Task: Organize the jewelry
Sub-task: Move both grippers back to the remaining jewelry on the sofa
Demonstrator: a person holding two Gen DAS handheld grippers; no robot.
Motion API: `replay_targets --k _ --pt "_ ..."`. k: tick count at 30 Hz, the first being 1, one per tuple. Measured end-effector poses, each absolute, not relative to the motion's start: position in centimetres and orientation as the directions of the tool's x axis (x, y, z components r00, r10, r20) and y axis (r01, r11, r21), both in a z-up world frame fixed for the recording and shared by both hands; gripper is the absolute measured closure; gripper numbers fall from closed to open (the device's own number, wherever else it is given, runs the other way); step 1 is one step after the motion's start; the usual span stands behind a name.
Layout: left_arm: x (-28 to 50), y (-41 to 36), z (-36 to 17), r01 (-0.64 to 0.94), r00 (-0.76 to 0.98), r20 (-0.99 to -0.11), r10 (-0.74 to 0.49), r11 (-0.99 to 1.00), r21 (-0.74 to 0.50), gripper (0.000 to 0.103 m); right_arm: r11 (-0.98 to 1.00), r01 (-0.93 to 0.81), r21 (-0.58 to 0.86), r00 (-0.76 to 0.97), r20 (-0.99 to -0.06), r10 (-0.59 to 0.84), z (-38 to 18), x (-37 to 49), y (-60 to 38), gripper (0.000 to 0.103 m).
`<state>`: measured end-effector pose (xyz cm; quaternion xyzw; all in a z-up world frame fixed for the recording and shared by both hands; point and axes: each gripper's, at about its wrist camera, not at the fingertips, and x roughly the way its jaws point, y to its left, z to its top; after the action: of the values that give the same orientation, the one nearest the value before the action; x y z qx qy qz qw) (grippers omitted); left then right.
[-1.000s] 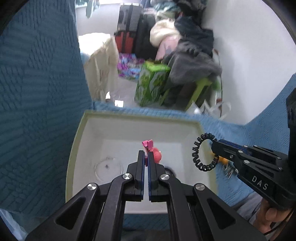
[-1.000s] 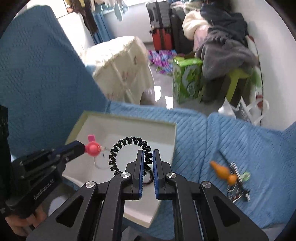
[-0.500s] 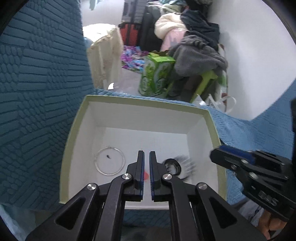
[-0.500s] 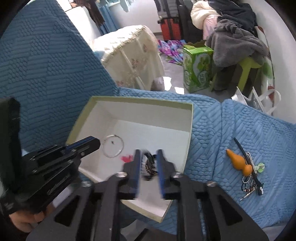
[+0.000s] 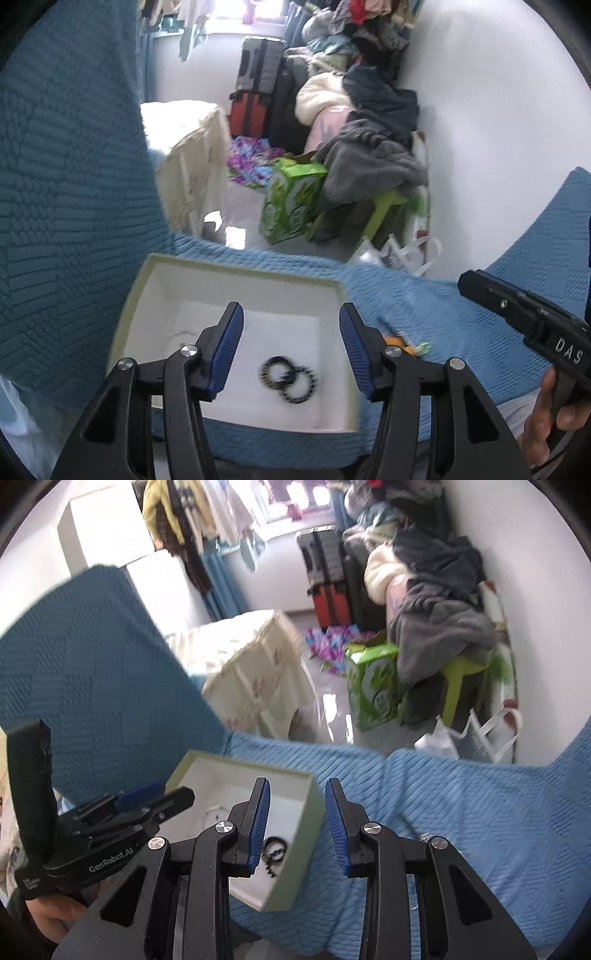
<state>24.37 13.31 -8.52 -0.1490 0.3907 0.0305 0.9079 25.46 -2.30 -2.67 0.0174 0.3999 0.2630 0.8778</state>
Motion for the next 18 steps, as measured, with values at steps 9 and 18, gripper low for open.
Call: replay_targets --k 9,18 --pt "26.1 5.0 -7.2 -0.076 0.719 -0.686 -0.117 0.967 -0.245 0.049 0.902 -0.365 0.23 0.632 -0.651 0.421 -1.4 26.1 -9.6 0.073" --pt "27.3 0.3 -9.4 -0.028 0.693 -0.7 -0.174 0.963 -0.267 0.049 0.931 -0.282 0.23 0.658 -0.66 0.363 -3.3 26.7 -15.3 0.073"
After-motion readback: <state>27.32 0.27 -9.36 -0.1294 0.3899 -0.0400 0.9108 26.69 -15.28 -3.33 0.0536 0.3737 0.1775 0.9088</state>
